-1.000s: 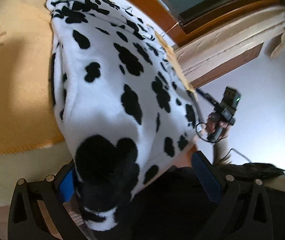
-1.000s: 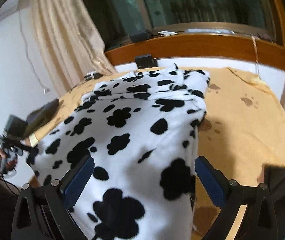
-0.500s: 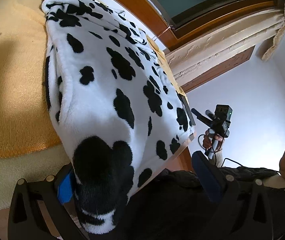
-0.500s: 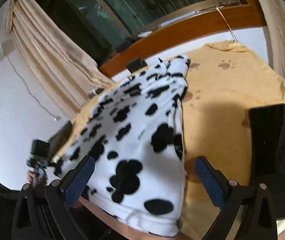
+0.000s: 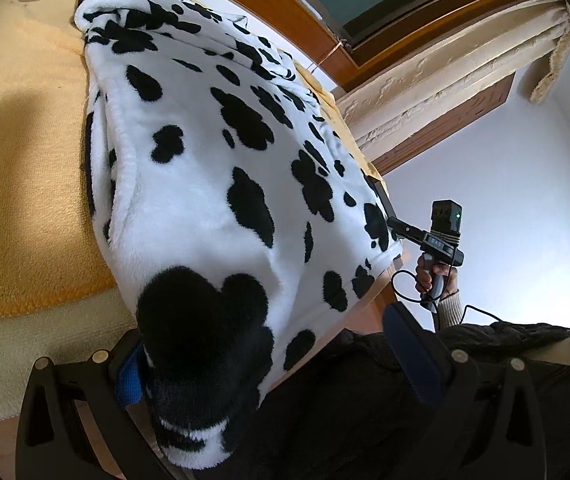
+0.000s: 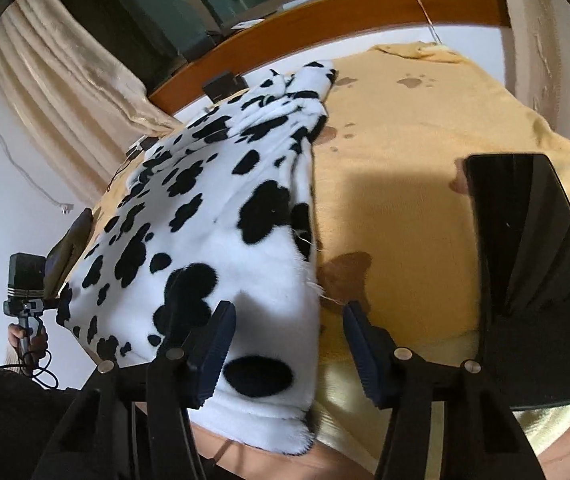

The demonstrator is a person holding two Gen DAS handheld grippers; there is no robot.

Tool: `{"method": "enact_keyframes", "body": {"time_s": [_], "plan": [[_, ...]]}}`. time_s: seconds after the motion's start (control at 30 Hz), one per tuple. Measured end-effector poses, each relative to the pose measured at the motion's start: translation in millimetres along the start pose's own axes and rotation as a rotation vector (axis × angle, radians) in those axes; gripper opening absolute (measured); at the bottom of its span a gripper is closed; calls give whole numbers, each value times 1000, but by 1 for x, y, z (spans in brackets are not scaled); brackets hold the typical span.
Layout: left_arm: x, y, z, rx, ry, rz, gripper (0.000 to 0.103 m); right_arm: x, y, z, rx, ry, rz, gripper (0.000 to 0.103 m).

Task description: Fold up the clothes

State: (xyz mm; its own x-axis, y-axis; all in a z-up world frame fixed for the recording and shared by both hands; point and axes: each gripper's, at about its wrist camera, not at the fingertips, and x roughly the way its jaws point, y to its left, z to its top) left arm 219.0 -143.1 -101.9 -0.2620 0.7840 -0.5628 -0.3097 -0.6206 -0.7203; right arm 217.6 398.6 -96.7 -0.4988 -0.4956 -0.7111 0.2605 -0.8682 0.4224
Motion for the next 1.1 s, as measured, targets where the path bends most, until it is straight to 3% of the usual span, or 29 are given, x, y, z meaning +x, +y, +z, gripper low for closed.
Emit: {"method": "enact_keyframes", "body": {"time_s": [0.13,0.3,0.37,0.4,0.53,0.57,0.73,0.8,0.87,0.9,1.1], "plan": [[1,-1,1,-7,-1,-12,103,0,8,-6,-19,22,71,56],[1,-1,2,-29,-10,-87,103,3,25,-14,-77,47,157,56],[2,-2,3,-23,-3,-80,103,4,21,-13,-66,52,127,56],[3,-3,3,-18,2,-73,103,6,19,-12,-61,54,83,51],[7,-6,2,-3,23,-31,103,7,21,-11,-74,64,49,46],[8,-7,2,-3,24,-26,103,7,23,-12,-86,69,36,39],[11,-8,1,-7,27,-1,101,6,25,-15,-103,84,31,28],[12,-7,1,-20,26,16,84,6,24,-14,-84,79,53,21],[12,0,1,-56,19,36,40,1,28,-11,-84,60,78,17],[12,4,1,-77,12,49,31,-1,30,-9,-84,50,91,15],[1,-2,1,-59,-39,54,22,-14,41,0,-86,-7,165,14]]}}
